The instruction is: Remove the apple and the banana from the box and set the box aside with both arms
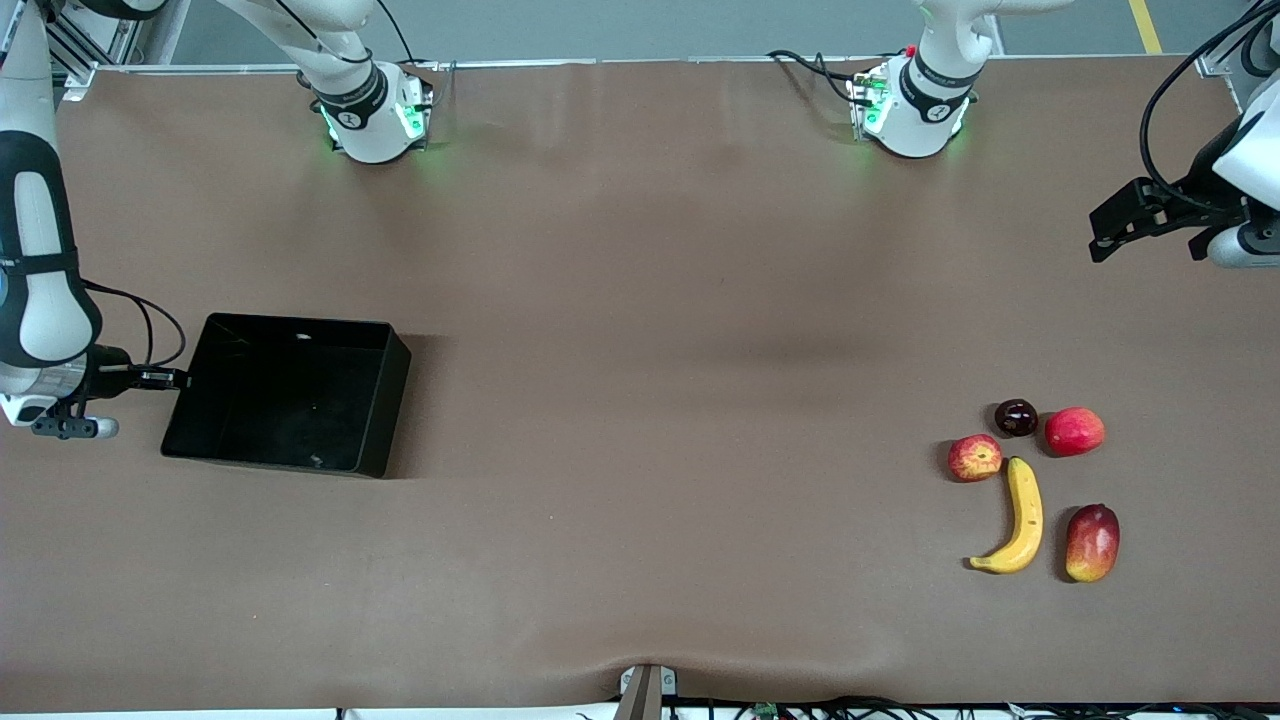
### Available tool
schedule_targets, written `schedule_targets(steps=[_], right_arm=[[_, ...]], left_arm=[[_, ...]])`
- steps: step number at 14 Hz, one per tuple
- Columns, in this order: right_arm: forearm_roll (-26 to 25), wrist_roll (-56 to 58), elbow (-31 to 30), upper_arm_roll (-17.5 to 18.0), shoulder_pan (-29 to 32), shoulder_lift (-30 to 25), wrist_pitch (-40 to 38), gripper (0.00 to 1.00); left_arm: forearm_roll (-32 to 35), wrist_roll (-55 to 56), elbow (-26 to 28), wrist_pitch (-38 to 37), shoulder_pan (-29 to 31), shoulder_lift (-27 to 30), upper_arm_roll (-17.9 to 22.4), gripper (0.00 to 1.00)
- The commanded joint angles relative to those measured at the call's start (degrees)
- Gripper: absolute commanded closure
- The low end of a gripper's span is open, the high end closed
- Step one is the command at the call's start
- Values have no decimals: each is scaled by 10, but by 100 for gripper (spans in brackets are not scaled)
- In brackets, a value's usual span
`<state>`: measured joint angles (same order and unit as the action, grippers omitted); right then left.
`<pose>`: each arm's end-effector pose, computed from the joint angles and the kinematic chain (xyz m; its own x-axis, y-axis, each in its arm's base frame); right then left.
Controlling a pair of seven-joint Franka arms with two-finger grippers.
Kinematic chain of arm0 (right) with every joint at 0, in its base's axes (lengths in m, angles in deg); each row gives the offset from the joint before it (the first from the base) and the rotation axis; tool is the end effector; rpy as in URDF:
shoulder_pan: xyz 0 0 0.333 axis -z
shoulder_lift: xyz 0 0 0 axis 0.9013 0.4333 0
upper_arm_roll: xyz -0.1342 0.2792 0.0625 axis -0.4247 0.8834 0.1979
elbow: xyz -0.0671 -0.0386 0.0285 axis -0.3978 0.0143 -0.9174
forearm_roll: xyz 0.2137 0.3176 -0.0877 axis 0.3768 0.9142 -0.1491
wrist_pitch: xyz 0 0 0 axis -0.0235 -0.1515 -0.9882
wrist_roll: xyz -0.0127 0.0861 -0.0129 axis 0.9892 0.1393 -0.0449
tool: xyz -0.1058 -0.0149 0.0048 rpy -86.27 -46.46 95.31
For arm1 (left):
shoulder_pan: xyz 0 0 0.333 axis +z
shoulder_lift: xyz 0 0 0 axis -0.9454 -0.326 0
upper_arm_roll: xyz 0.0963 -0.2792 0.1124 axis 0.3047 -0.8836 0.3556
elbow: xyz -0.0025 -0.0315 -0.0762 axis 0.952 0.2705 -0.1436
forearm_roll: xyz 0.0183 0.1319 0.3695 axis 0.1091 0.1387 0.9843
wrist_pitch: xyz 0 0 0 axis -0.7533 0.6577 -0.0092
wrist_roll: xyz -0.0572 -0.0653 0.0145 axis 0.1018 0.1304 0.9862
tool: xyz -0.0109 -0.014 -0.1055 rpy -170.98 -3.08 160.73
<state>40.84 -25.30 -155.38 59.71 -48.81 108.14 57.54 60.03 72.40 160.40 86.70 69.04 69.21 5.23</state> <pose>0.5715 -0.2443 0.2425 0.9835 -0.0582 -0.1711 -0.1006 -0.9629 -0.2504 0.5455 -0.0477 0.6556 0.9998 -0.0144 0.0138 -0.0138 -0.9989 -0.0438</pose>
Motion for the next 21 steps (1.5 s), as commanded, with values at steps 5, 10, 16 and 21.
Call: schedule_targets(steps=[5, 10, 16, 21], right_arm=[[10, 16, 4, 16, -2, -6, 5, 0], [-9, 13, 163, 14, -16, -4, -122, 0], [-106, 11, 297, 16, -77, -9, -178, 0], [-94, -197, 303, 15, -136, -69, -262, 0]], left_arm=[[-3, -2, 12, 7, -3, 7, 9, 0], [-10, 0, 4, 27, 9, 3, 9, 0], [-9, 4, 5, 24, 6, 5, 6, 0], [-9, 4, 5, 26, 2, 0, 4, 0]])
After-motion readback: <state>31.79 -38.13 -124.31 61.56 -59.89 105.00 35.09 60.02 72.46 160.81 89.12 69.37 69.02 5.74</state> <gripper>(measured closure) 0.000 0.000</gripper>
